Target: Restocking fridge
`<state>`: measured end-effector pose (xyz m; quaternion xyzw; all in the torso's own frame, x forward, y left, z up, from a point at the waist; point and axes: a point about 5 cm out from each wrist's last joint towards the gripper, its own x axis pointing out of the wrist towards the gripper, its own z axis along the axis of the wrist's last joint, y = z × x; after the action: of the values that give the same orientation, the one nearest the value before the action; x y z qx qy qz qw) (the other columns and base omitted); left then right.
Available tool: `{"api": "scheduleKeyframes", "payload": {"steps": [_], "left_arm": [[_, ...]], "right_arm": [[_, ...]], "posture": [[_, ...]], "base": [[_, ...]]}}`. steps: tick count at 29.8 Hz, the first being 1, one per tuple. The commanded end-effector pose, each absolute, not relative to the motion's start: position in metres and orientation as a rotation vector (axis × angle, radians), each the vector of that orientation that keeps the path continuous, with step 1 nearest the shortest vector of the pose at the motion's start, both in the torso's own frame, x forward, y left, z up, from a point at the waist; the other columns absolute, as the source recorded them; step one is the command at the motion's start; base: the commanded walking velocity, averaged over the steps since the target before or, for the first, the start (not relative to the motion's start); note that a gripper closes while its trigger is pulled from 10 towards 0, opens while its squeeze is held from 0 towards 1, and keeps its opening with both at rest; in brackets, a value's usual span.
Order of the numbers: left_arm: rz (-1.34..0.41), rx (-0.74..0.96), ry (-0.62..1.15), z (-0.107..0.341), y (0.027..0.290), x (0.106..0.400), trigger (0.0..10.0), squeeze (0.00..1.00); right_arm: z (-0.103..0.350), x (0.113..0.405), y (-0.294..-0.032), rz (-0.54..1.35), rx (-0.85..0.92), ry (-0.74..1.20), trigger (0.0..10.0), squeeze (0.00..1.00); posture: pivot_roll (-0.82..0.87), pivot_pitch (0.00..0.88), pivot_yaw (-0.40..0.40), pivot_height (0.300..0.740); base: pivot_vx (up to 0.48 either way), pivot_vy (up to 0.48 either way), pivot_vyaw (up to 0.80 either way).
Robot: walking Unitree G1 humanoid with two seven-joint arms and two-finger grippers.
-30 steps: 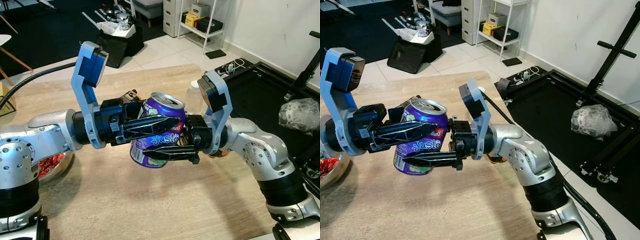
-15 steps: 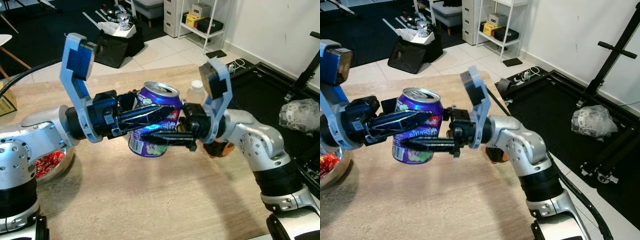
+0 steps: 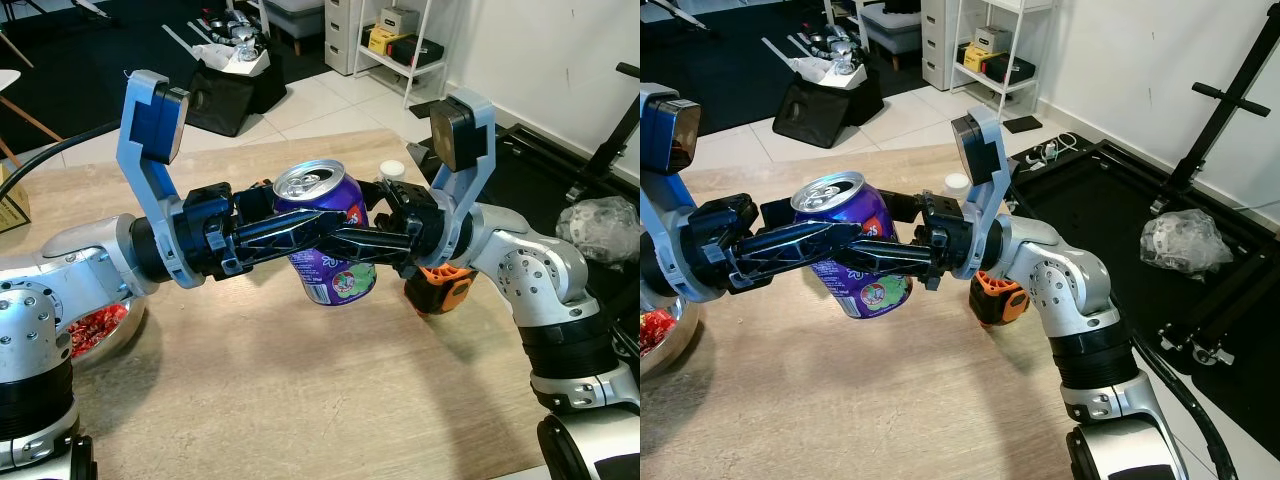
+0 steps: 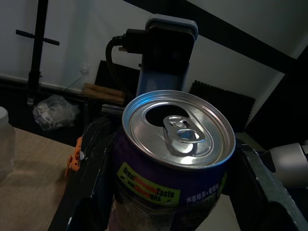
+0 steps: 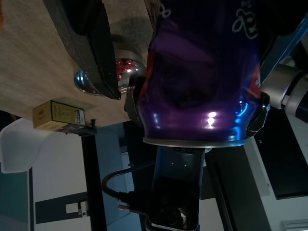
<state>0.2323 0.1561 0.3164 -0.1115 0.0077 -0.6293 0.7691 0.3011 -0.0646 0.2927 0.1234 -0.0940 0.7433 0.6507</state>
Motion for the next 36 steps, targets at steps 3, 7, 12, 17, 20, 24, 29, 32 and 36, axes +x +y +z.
{"api": "scheduleKeyframes", "payload": {"steps": [3, 7, 12, 17, 20, 24, 29, 32, 36], "left_arm": [[-1.472, -0.178, 0.106, 0.309, 0.144, 0.220, 10.0, 0.00], [-1.482, -0.172, 0.112, 0.309, 0.142, 0.219, 10.0, 0.00], [-1.487, -0.167, 0.117, 0.308, 0.141, 0.219, 10.0, 0.00], [-1.473, -0.153, 0.099, 0.309, 0.141, 0.220, 10.0, 0.00], [-1.469, -0.147, 0.097, 0.308, 0.140, 0.221, 10.0, 0.00], [-1.468, -0.147, 0.097, 0.308, 0.140, 0.221, 10.0, 0.00], [-1.459, -0.148, 0.092, 0.308, 0.140, 0.222, 10.0, 0.00], [-1.441, -0.155, 0.071, 0.310, 0.140, 0.223, 10.0, 0.00], [-1.420, -0.184, 0.071, 0.312, 0.143, 0.227, 10.0, 1.00]], "right_arm": [[0.292, 0.294, -0.058, 1.748, 0.211, -0.191, 10.0, 0.00], [0.287, 0.290, -0.053, 1.787, 0.147, -0.163, 10.0, 0.00], [0.286, 0.288, -0.051, 1.804, 0.123, -0.158, 10.0, 0.00], [0.285, 0.288, -0.051, 1.806, 0.112, -0.156, 8.0, 0.00], [0.285, 0.288, -0.051, 1.803, 0.109, -0.155, 0.0, 0.00], [0.285, 0.289, -0.050, 1.790, 0.104, -0.159, 10.0, 0.00], [0.285, 0.291, -0.050, 1.773, 0.105, -0.166, 10.0, 0.00], [0.284, 0.292, -0.050, 1.767, 0.106, -0.168, 10.0, 0.00], [0.282, 0.292, -0.050, 1.760, 0.111, -0.166, 10.0, 0.00]], "posture": [[0.04, 0.106, -0.019, 0.740], [0.05, 0.106, -0.019, 0.740], [0.05, 0.106, -0.019, 0.740], [0.04, 0.107, -0.018, 0.740], [0.04, 0.108, -0.017, 0.740], [0.04, 0.108, -0.017, 0.740], [0.05, 0.107, -0.016, 0.740], [0.05, 0.107, -0.016, 0.740], [0.05, 0.105, -0.017, 0.740]], "base": [[0.000, 0.000, 0.00], [0.000, 0.000, 0.00], [0.000, 0.000, 0.00], [0.000, 0.000, 0.00], [0.000, 0.000, 0.00], [0.000, 0.000, 0.00], [0.000, 0.000, 0.00], [0.000, 0.000, 0.00], [0.000, 0.000, 0.00]]}}
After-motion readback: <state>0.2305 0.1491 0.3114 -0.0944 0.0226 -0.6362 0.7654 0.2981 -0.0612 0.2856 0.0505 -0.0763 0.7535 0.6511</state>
